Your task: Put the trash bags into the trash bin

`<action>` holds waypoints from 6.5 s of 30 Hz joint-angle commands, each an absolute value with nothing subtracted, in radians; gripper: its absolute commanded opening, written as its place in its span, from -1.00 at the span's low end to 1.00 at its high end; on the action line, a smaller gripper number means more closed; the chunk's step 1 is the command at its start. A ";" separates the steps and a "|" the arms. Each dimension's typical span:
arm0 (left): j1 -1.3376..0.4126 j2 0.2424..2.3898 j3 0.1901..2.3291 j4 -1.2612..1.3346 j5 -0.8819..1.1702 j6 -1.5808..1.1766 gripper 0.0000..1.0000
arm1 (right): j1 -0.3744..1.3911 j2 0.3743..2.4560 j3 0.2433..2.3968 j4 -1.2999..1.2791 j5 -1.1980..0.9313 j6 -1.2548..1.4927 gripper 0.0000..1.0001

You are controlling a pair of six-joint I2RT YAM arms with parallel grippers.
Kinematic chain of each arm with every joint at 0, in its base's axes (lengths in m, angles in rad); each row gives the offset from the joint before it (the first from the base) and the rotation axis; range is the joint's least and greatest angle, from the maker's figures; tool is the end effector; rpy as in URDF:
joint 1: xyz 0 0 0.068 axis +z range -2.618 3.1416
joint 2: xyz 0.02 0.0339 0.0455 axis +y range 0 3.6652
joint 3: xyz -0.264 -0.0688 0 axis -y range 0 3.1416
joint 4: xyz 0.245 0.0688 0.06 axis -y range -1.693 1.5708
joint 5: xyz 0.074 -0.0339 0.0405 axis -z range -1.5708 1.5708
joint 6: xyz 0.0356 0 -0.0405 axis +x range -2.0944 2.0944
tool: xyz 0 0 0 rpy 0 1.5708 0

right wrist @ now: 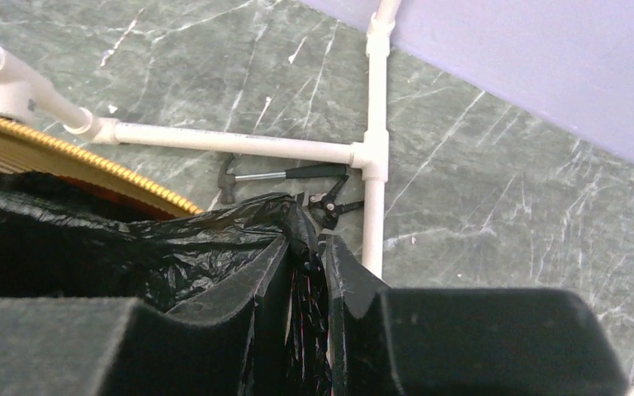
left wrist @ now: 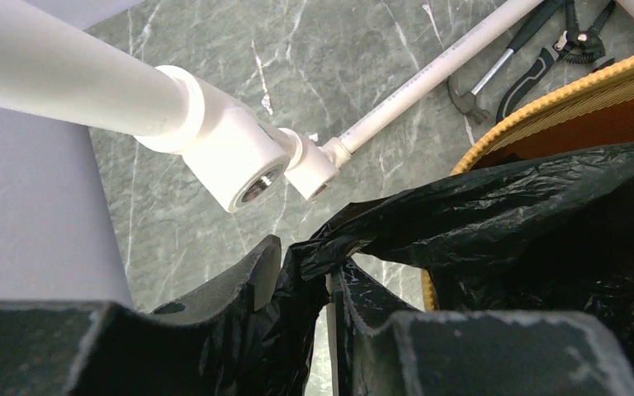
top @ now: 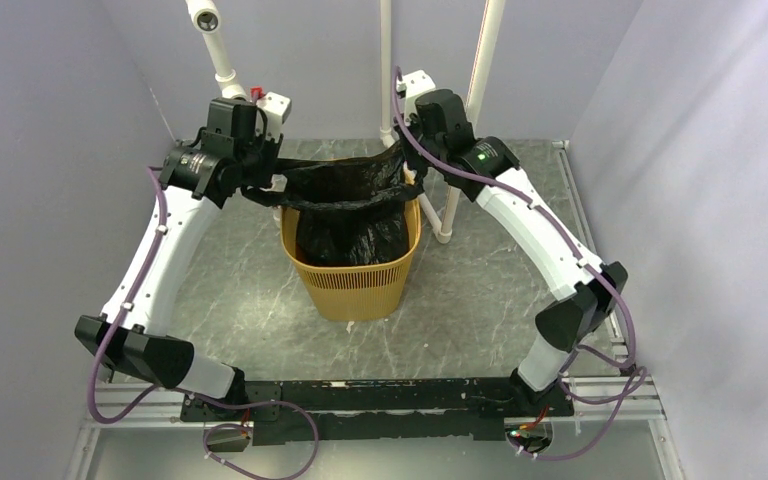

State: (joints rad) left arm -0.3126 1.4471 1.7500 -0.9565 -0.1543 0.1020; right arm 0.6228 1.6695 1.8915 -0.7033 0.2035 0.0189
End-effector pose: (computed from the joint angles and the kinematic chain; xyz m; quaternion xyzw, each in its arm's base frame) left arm 0.2777 -0.0840 0.4394 0.1506 0.8819 0.0223 0.4462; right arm 0.3033 0.2090 0.4383 -0.2028 0.8280 0.0801 0.5166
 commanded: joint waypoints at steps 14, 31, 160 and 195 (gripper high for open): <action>-0.281 1.408 1.658 -0.798 -0.206 0.036 -0.39 | 0.615 1.725 1.940 -0.684 0.308 0.037 -0.50; -0.266 1.436 1.574 -0.894 -0.123 0.025 -0.42 | 0.598 1.738 1.867 -0.709 0.289 0.030 -0.45; -0.200 1.391 1.762 -0.968 0.425 -0.031 0.34 | 0.588 0.899 1.085 -0.411 -0.018 0.584 0.60; -0.154 1.418 1.477 -0.812 0.497 -0.082 -0.59 | 0.489 1.042 0.940 -0.275 -0.271 0.615 -0.76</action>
State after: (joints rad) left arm -0.1604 1.4445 1.4925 -0.8539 0.4507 -0.0624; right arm 0.4923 1.0294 0.9463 -0.2970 -0.2420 0.6285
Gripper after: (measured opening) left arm 0.210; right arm 0.191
